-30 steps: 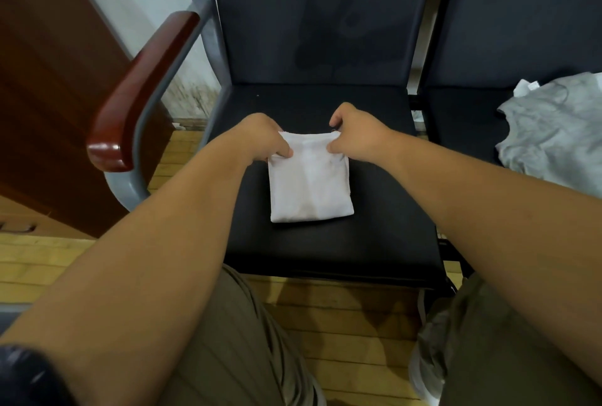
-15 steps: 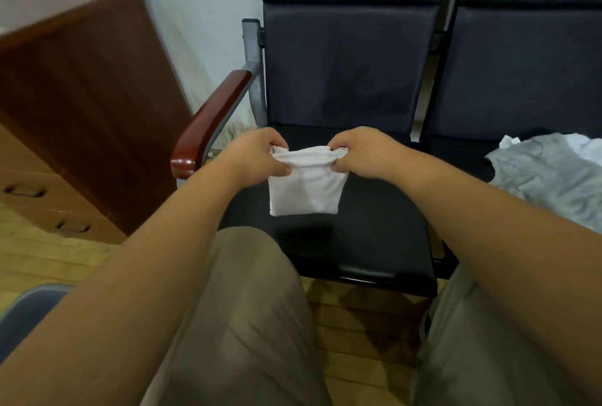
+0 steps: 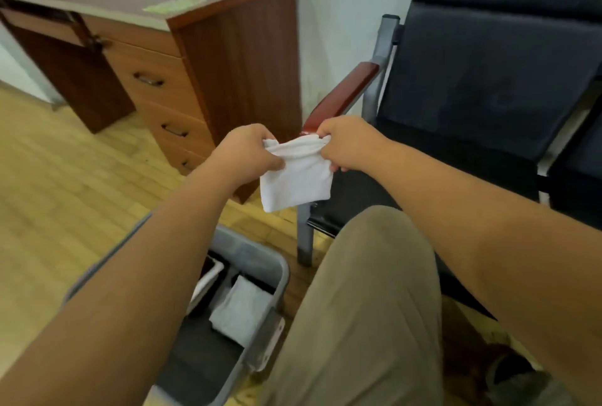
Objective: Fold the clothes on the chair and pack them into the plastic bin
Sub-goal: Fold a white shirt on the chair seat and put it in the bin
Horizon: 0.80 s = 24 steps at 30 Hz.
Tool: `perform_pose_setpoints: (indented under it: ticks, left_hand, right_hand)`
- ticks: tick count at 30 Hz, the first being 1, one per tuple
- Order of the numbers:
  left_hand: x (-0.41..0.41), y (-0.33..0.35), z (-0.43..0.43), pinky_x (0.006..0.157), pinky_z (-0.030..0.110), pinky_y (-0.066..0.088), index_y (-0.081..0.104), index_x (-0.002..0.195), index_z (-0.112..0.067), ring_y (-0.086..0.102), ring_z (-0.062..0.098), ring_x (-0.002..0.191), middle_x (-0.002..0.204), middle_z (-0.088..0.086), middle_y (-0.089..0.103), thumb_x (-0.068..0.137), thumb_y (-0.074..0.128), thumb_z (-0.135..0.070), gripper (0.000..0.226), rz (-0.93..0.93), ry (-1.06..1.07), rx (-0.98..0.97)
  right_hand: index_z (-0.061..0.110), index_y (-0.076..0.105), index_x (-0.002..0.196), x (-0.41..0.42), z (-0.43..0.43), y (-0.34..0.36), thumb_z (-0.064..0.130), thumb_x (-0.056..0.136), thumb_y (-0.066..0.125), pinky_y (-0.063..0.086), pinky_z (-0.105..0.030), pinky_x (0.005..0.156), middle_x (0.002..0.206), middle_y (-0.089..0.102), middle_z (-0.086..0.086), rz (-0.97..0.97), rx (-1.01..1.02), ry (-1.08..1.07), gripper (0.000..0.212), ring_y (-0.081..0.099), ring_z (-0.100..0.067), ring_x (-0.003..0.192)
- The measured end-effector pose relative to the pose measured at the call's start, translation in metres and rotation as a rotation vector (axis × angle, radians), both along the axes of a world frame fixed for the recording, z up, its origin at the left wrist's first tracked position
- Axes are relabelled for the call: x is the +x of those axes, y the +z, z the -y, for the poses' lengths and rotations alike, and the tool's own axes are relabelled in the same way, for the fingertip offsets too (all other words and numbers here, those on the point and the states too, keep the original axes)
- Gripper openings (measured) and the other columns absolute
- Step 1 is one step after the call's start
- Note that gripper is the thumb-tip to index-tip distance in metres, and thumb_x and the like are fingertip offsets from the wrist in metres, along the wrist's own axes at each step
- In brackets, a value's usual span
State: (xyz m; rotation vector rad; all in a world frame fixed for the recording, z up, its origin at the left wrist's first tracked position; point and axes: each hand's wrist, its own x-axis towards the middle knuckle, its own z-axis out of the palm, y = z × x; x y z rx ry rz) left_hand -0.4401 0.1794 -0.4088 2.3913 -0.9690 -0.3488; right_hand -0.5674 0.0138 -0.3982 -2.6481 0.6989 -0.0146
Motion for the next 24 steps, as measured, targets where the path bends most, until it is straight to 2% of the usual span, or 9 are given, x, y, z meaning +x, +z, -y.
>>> perform_pose_setpoints:
  ticks: [3,6,8,10,12,15,18,21,24]
  left_hand:
    - [0.018,-0.020,-0.048,0.081,0.045,0.063,0.066,0.114,-0.023,0.067,0.021,0.094,0.104,-0.001,0.067,0.086,0.083,-0.025,0.033,-0.080,0.101,-0.010]
    - [0.029,-0.047,-0.092,0.085,0.050,0.062,0.066,0.108,-0.026,0.067,0.021,0.093,0.100,-0.005,0.066,0.083,0.084,-0.030,0.032,-0.138,0.183,-0.010]
    - [0.032,-0.069,-0.116,0.087,0.049,0.061,0.064,0.108,-0.025,0.067,0.023,0.096,0.098,-0.005,0.065,0.083,0.085,-0.031,0.033,-0.186,0.247,0.007]
    - [0.032,-0.094,-0.135,0.086,0.048,0.062,0.063,0.113,-0.021,0.068,0.024,0.095,0.099,-0.003,0.064,0.085,0.082,-0.033,0.036,-0.241,0.298,0.030]
    - [0.031,-0.120,-0.149,0.084,0.047,0.062,0.065,0.111,-0.021,0.069,0.022,0.091,0.097,-0.002,0.065,0.085,0.080,-0.034,0.033,-0.285,0.315,0.046]
    - [0.025,-0.155,-0.166,0.083,0.046,0.062,0.065,0.104,-0.023,0.071,0.022,0.088,0.096,0.000,0.068,0.087,0.078,-0.031,0.023,-0.360,0.351,0.061]
    - [0.018,-0.188,-0.175,0.080,0.048,0.064,0.068,0.102,-0.020,0.073,0.024,0.085,0.097,0.006,0.072,0.089,0.077,-0.029,0.018,-0.438,0.365,0.063]
    - [0.010,-0.217,-0.182,0.062,0.030,0.061,0.067,0.103,-0.018,0.073,0.022,0.083,0.098,0.006,0.070,0.093,0.076,-0.028,0.017,-0.526,0.387,0.049]
    - [0.005,-0.245,-0.186,0.075,0.035,0.059,0.064,0.118,-0.017,0.069,0.023,0.095,0.109,0.004,0.068,0.096,0.073,-0.033,0.028,-0.544,0.433,0.071]
  right_hand:
    - [0.011,0.059,0.146,0.034,-0.035,-0.016,0.000,0.098,0.061,0.057,-0.034,0.084,0.129,0.071,-0.010,-0.013,0.082,0.060,0.049,0.071,-0.022,0.093]
    - [0.007,0.061,0.144,0.066,-0.067,-0.037,0.003,0.100,0.061,0.057,-0.033,0.088,0.133,0.070,-0.009,-0.087,0.133,0.109,0.044,0.073,-0.022,0.107]
    - [0.006,0.070,0.126,0.086,-0.088,-0.058,0.005,0.096,0.062,0.060,-0.032,0.072,0.110,0.076,-0.009,-0.113,0.173,0.107,0.031,0.074,-0.022,0.088]
    - [0.009,0.071,0.112,0.102,-0.108,-0.082,0.006,0.094,0.063,0.052,-0.026,0.053,0.086,0.071,-0.005,-0.147,0.186,0.115,0.020,0.069,-0.018,0.066]
    - [0.010,0.067,0.105,0.113,-0.122,-0.110,0.006,0.095,0.062,0.047,-0.023,0.048,0.081,0.069,-0.005,-0.205,0.174,0.136,0.012,0.067,-0.018,0.062]
    - [0.004,0.072,0.120,0.118,-0.139,-0.149,0.001,0.096,0.063,0.061,-0.035,0.067,0.104,0.075,-0.012,-0.368,0.104,0.204,0.026,0.074,-0.026,0.086]
    - [0.006,0.070,0.130,0.118,-0.142,-0.180,0.001,0.095,0.066,0.062,-0.042,0.089,0.118,0.074,-0.013,-0.473,0.069,0.290,0.036,0.073,-0.030,0.103]
    - [0.008,0.066,0.136,0.117,-0.145,-0.194,0.000,0.096,0.061,0.060,-0.039,0.093,0.127,0.069,-0.013,-0.540,0.025,0.363,0.041,0.068,-0.030,0.112]
    - [0.011,0.052,0.149,0.117,-0.151,-0.204,0.004,0.105,0.046,0.053,-0.033,0.077,0.140,0.059,-0.015,-0.520,0.017,0.427,0.045,0.060,-0.030,0.109]
